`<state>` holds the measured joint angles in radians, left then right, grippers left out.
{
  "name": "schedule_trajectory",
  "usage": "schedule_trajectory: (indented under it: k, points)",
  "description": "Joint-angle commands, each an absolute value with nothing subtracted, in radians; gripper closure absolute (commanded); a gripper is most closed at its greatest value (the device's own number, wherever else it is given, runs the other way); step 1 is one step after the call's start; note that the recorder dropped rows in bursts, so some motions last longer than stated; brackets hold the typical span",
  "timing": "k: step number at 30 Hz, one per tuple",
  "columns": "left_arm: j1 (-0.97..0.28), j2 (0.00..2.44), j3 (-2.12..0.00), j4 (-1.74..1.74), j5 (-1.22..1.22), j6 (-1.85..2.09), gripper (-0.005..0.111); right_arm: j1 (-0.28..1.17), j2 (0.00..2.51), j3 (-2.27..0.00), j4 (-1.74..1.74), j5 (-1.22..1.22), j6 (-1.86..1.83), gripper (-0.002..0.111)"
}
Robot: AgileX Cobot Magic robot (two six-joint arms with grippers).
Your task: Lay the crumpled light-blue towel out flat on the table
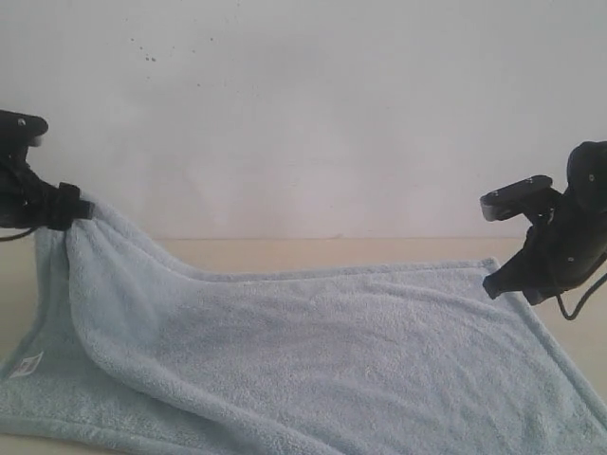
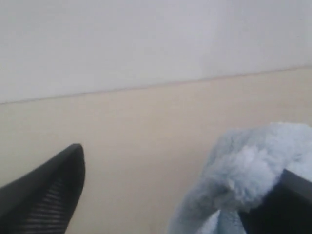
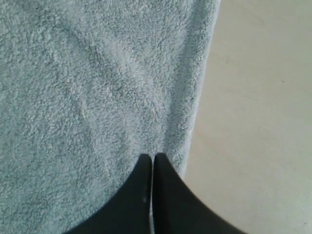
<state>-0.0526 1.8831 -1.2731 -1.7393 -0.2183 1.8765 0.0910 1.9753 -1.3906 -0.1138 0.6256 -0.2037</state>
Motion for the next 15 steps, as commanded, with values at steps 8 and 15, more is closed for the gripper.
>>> schedule_trajectory:
  k: [8,15]
  points:
    - [-0.084,1.865,-1.248,-1.744,-0.165,1.879,0.040,0.087,1.926,-1.358,-0.105,0.608,-0.212,0.108]
    - [-0.092,1.897,-1.190,-1.744,0.041,1.767,0.054,0.087,1.926,-1.358,-0.102,0.606,-0.218,0.108]
